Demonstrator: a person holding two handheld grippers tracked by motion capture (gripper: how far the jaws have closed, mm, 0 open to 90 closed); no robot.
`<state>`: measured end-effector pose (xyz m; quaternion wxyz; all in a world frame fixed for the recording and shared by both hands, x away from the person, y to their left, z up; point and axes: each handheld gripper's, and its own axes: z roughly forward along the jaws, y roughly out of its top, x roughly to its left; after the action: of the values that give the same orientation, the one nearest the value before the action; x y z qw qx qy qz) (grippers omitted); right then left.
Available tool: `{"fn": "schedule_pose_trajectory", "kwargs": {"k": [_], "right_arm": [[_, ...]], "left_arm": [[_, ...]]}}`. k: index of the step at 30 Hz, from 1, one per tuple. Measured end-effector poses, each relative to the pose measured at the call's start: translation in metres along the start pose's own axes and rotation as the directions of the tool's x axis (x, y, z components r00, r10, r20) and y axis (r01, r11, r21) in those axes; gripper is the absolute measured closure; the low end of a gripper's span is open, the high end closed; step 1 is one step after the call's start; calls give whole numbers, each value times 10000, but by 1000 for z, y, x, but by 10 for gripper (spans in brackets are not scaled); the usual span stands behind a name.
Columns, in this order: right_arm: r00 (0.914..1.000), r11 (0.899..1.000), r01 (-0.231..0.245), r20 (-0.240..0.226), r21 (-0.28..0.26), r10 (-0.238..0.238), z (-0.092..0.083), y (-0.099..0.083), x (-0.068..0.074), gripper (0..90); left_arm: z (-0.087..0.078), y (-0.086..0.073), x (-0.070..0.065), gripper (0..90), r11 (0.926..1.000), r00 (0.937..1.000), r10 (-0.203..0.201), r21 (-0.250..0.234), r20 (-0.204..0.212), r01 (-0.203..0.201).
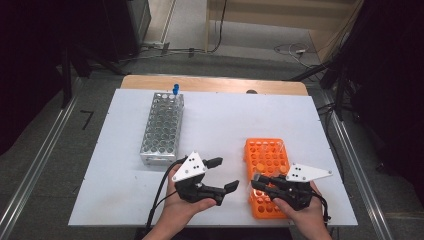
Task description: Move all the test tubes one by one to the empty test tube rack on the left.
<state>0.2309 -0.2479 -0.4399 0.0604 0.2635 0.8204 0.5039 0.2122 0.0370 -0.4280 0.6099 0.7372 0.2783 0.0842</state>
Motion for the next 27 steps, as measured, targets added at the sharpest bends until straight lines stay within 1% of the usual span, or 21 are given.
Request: {"fn": "schedule_pose_trajectory", "kwargs": {"k": [2,3,4,6,8,11,16,21,24,27], "right_arm": [[10000,10000,-2,-83,15,2,3,0,2,726],[9999,10000,7,-103,18,-7,4,1,4,727],[9999,10000,-10,-118,47,10,5,1,5,726],[9998,10000,75,-162,33,-74,7,2,7,727],[9996,9999,142,-261,67,-140,10,3,11,726],[9990,9996,240,-388,118,-235,13,4,14,727],[9979,9988,464,-462,178,-455,16,5,21,727],[9963,9979,628,-606,157,-618,17,6,24,727],[9960,9976,675,-598,161,-664,17,6,25,727],[9958,9979,631,-670,137,-620,17,6,24,727]], "left_arm": [[4,0,-2,310,10000,9994,-43,46,349,41],[5,1,-2,349,10000,9990,-21,78,454,18],[7,1,-3,375,10000,9984,-55,63,557,51],[10,2,-5,422,9998,9975,-60,194,708,46],[12,2,-6,459,9998,9964,-110,158,841,98],[14,2,-8,500,9998,9966,-50,208,820,33],[20,1,-9,584,9987,9966,-49,507,824,7],[22,0,-9,675,9986,9959,-102,529,904,54],[22,0,-9,722,9985,9963,-88,540,853,42],[22,0,-9,743,9985,9977,77,544,671,-114]]}}
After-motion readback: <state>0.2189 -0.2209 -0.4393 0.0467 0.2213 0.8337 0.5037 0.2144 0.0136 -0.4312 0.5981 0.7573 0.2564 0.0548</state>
